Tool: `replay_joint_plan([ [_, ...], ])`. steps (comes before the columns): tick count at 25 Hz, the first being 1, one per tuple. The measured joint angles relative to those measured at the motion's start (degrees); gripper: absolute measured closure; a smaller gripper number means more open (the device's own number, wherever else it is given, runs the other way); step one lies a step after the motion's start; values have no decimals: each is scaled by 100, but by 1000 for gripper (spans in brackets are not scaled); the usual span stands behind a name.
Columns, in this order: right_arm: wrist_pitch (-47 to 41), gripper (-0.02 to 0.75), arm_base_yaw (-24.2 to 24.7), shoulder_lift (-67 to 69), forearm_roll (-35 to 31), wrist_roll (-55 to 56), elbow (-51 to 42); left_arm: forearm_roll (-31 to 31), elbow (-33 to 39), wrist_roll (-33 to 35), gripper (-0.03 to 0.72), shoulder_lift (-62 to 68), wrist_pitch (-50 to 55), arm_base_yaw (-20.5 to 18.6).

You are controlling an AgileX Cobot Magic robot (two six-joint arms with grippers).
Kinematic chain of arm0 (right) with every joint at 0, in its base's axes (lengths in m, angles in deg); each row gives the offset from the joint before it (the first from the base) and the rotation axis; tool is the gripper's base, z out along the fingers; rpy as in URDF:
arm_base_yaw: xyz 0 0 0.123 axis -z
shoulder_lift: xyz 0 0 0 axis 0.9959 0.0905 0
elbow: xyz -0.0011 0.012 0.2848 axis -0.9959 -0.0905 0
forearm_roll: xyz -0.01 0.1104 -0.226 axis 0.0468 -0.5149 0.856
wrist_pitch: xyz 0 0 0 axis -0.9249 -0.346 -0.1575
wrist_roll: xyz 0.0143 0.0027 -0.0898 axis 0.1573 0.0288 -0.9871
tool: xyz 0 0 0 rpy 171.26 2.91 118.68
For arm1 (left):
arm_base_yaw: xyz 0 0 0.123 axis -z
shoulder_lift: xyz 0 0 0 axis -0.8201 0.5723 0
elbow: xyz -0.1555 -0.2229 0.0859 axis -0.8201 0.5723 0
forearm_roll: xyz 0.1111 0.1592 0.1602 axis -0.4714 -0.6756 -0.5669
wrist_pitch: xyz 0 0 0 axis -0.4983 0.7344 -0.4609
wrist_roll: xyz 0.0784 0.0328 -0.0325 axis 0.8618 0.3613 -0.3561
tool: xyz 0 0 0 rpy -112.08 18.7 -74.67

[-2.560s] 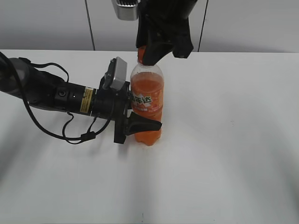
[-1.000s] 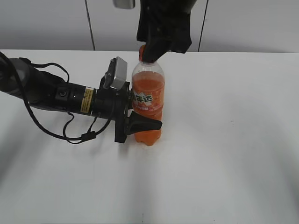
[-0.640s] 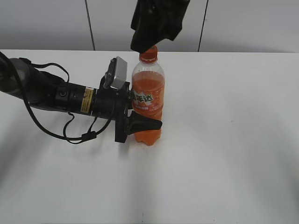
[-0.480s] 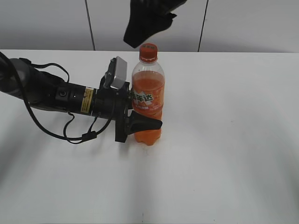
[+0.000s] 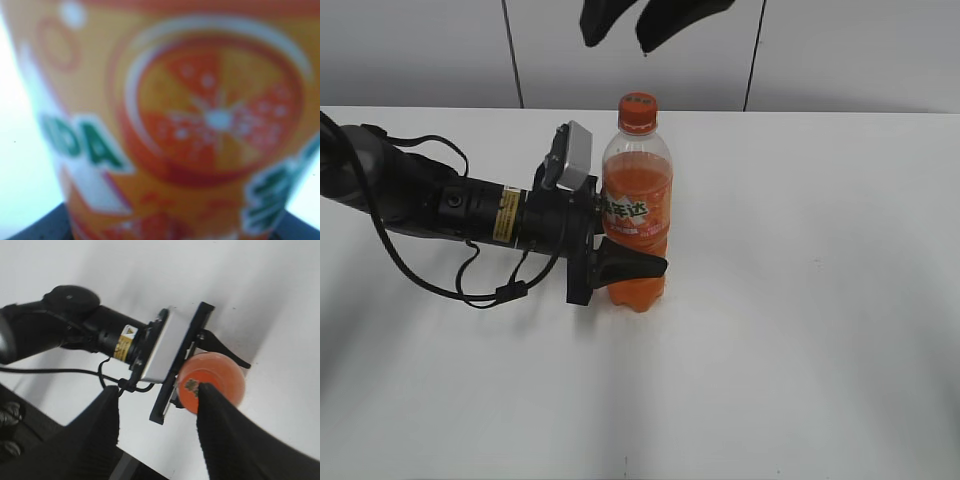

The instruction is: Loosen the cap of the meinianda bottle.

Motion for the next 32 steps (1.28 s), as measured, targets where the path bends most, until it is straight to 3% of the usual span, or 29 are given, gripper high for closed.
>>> replay_joint_plan([
  [3, -56, 360, 0, 0, 604, 999, 11, 5, 0, 0, 288, 0, 0, 5],
  [7, -62, 360, -6, 44, 776, 1566, 24, 6, 0, 0, 288, 0, 0, 5],
  [32, -76, 360, -32, 492, 742, 1851, -25, 11, 0, 0, 288, 0, 5, 5],
])
